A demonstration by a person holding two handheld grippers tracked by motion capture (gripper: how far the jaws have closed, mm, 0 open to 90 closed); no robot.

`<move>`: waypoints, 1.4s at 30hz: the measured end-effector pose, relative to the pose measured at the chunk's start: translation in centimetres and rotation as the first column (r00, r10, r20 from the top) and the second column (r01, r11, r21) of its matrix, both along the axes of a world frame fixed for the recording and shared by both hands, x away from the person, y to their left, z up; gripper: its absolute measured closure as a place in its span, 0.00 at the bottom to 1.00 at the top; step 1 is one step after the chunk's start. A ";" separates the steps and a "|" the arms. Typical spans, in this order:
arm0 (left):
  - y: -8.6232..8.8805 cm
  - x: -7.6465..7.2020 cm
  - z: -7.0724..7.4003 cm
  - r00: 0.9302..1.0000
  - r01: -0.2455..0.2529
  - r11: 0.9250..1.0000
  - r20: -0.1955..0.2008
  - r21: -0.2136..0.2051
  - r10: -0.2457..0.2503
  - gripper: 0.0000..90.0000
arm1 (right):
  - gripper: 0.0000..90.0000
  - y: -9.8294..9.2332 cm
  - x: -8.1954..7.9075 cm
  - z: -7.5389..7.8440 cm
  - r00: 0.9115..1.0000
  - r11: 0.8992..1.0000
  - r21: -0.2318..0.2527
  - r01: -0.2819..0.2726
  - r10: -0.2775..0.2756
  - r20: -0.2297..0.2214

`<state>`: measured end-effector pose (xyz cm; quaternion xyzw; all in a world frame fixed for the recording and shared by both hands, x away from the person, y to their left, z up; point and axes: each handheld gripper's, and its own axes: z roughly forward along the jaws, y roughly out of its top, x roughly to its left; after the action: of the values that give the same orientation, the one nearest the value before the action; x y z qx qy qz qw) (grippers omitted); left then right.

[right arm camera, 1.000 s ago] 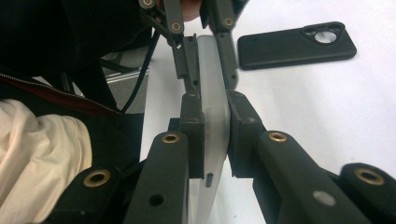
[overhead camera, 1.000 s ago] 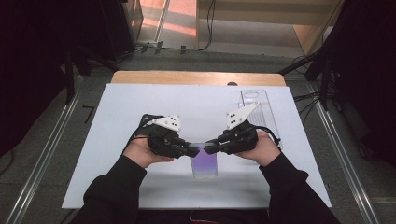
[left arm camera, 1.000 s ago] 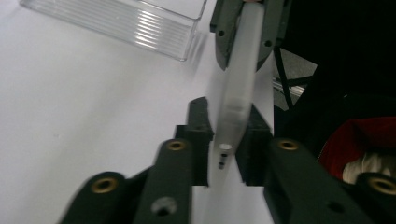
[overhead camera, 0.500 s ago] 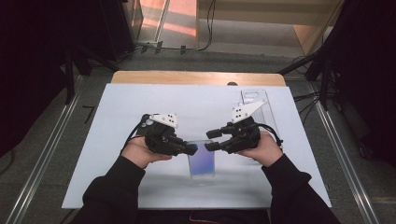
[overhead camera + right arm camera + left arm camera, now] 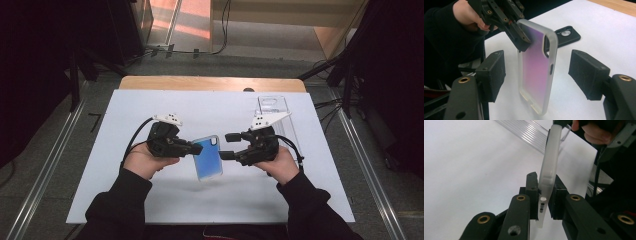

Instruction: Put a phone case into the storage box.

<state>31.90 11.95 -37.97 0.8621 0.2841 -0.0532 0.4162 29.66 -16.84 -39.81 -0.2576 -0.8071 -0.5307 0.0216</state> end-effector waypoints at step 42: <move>-1.1 -0.3 0.6 0.962 -0.264 0.964 -0.065 0.011 0.264 0.90 | 0.00 4.8 -2.0 -2.6 0.931 0.928 -0.076 0.365 -0.364 0.033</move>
<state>31.58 10.83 -37.40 0.8148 0.4102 -0.0253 0.4088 27.67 -12.01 -42.43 -0.3987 -0.7664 -0.4946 -0.0952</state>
